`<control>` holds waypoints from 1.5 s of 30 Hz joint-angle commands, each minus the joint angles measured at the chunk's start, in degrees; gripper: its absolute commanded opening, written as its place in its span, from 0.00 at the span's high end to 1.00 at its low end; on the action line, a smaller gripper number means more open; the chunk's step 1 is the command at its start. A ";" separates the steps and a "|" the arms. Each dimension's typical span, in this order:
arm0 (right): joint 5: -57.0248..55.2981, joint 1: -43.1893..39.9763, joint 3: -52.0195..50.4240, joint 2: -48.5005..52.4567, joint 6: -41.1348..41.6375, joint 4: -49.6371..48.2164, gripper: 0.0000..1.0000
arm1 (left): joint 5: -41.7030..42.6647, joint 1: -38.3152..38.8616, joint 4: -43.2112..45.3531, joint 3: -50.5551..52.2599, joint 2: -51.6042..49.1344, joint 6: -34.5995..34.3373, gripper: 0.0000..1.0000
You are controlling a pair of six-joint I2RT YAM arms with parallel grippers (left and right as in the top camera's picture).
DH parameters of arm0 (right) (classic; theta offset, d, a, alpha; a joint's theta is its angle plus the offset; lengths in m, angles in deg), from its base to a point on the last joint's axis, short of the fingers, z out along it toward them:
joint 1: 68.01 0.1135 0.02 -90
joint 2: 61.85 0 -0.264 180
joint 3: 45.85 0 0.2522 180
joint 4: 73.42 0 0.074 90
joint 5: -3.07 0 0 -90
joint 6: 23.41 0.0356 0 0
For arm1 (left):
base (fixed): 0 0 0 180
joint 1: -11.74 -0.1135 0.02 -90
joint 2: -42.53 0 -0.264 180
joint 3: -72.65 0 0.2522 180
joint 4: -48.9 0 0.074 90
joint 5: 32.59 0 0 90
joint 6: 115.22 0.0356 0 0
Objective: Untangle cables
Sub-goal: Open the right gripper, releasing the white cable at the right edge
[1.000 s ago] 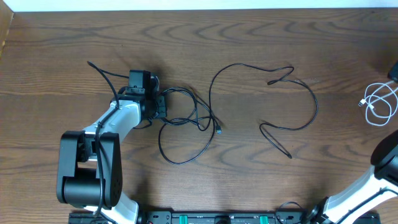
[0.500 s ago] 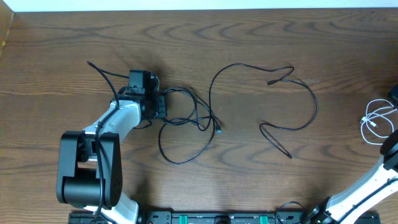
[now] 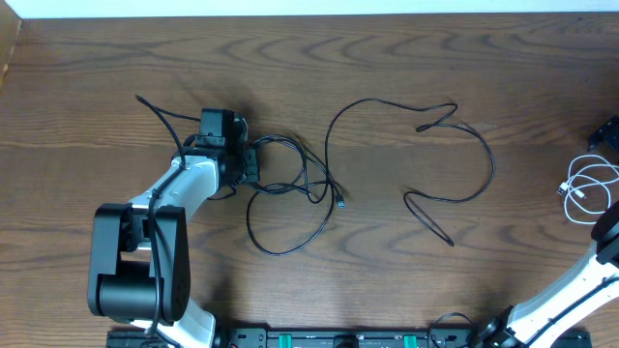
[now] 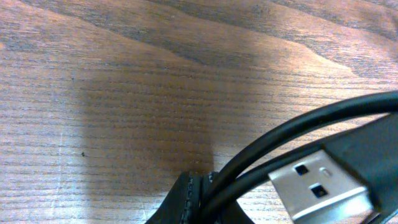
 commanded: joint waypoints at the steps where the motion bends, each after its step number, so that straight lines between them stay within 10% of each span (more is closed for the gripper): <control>1: 3.52 -0.15 0.48 0.57 -1.73 0.11 0.06 | -0.28 -0.17 0.09 0.33 -0.13 -0.31 0.92; 10: 10.03 -0.15 0.48 0.57 -7.63 0.52 0.28 | -0.28 -0.17 0.11 0.33 -0.13 -0.31 0.92; 16: -6.95 -0.15 0.48 0.57 -1.57 1.57 0.16 | -0.26 -0.17 0.17 0.33 -0.13 -0.33 0.92; 24: 12.39 0.61 0.55 0.28 -12.31 -2.73 0.12 | 1.18 -0.13 0.70 0.33 -0.13 -0.31 0.92; 45: 4.94 7.34 0.37 0.35 -13.33 -7.54 0.01 | 1.18 -0.13 0.72 0.33 -0.13 -0.31 0.92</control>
